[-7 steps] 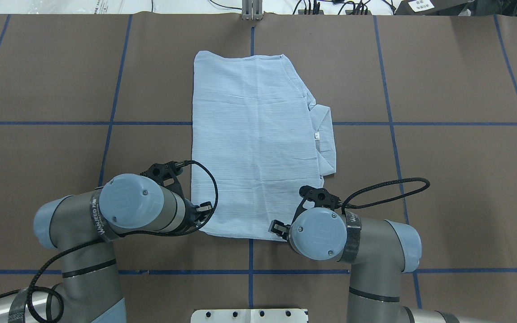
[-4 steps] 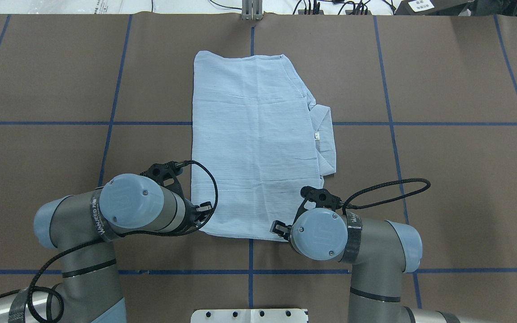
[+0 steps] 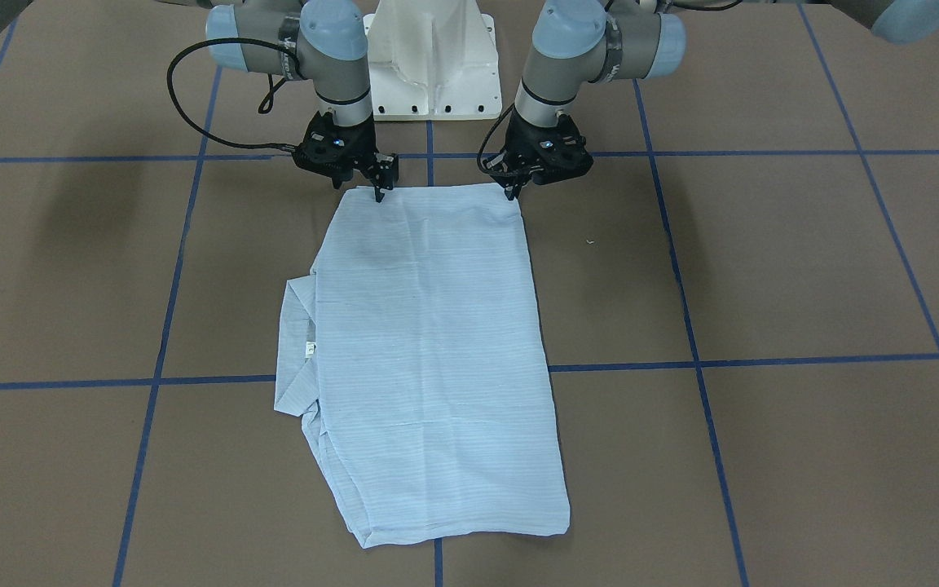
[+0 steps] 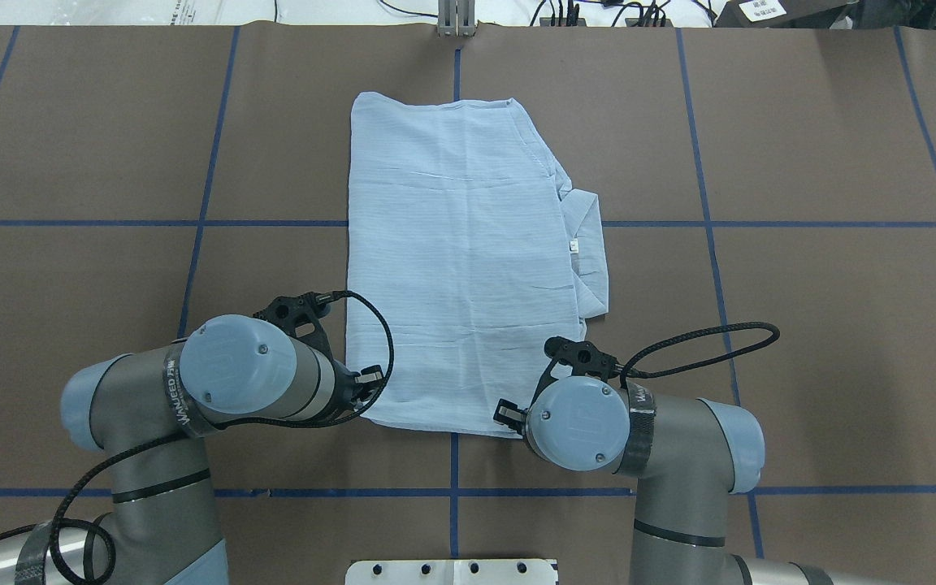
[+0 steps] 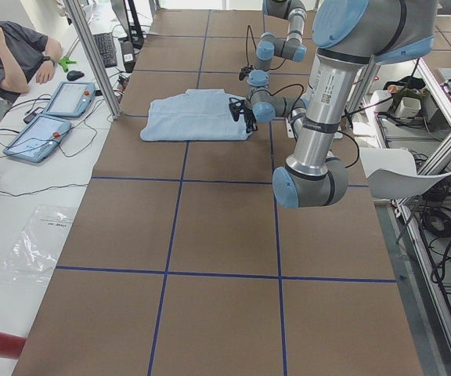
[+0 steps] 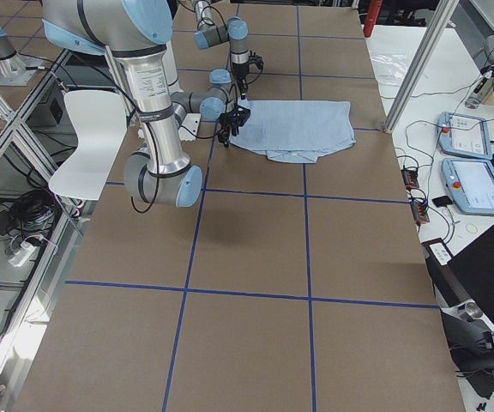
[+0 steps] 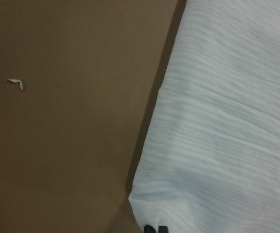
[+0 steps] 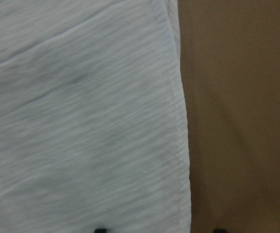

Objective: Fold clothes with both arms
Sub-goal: 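Move the right gripper to the near shirt corner while the left grips its corner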

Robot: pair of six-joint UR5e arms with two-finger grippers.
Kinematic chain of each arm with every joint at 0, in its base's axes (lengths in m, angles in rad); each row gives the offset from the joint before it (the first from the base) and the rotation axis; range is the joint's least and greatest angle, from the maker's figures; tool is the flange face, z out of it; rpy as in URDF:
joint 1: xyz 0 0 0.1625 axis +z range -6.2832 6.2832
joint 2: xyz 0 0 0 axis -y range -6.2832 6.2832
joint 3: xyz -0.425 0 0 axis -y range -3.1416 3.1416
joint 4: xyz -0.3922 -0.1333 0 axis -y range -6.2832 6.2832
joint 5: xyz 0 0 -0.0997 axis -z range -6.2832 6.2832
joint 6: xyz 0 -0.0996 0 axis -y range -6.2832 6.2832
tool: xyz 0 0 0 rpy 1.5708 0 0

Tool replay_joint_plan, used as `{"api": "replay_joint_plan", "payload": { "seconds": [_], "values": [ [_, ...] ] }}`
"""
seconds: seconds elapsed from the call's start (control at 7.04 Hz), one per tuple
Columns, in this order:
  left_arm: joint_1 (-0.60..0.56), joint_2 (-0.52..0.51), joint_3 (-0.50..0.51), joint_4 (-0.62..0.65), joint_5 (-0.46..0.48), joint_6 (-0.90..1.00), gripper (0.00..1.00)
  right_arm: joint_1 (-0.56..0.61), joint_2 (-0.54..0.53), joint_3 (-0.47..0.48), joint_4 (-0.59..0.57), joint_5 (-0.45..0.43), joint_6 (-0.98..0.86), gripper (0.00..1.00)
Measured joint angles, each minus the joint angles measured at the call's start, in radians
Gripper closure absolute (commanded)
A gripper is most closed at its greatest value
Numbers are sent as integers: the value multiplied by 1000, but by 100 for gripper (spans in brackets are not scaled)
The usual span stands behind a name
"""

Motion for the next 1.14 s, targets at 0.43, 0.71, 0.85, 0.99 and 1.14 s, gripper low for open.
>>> {"api": "replay_joint_plan", "payload": {
  "seconds": [0.43,0.71,0.85,0.99,1.14],
  "values": [
    [-1,1,2,-1,0,1,100,-1,5,1,-1,0,0,100],
    [-1,2,3,0,1,1,100,0,8,9,0,-1,2,100],
    [-1,2,3,-1,1,1,100,3,9,18,0,-1,3,100],
    [-1,1,4,-2,1,1,100,6,10,27,0,0,4,100],
    [-1,1,7,-2,1,1,100,7,10,30,0,0,4,100]
  ]
}}
